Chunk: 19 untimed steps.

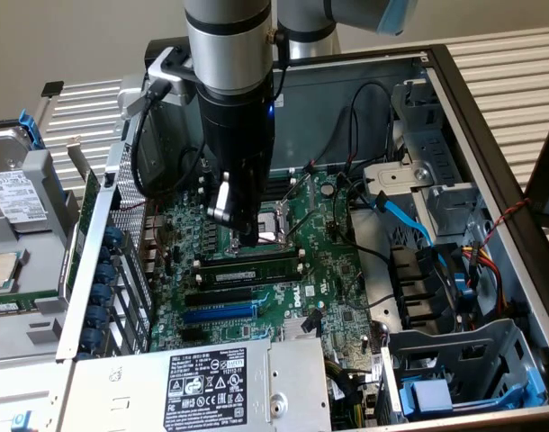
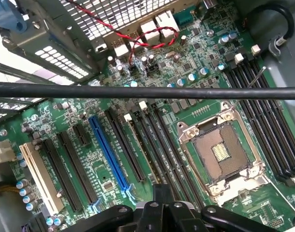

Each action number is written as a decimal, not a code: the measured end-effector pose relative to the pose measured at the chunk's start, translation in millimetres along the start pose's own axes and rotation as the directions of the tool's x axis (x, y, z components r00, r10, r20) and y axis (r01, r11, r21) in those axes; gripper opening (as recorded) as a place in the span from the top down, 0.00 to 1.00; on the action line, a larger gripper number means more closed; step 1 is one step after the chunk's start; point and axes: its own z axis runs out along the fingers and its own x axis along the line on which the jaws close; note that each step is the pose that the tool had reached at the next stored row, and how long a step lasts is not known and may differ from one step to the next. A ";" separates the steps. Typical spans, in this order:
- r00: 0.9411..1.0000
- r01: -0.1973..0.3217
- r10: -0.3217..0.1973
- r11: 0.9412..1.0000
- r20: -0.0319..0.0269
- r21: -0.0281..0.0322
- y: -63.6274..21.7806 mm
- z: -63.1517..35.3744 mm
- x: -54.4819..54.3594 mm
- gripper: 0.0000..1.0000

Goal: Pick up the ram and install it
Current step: 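Press down the ram until it locks into place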

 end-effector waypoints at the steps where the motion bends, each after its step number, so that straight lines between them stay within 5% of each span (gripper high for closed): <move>1: 1.000 -0.015 0.015 1.000 0.000 0.000 0.0 0.1 0.0 0.89; 10: 0.987 -0.161 0.161 0.987 0.002 -0.002 0.0 0.9 0.0 0.89; 19: 0.956 -0.292 0.292 0.956 0.003 -0.005 0.0 1.0 0.0 0.89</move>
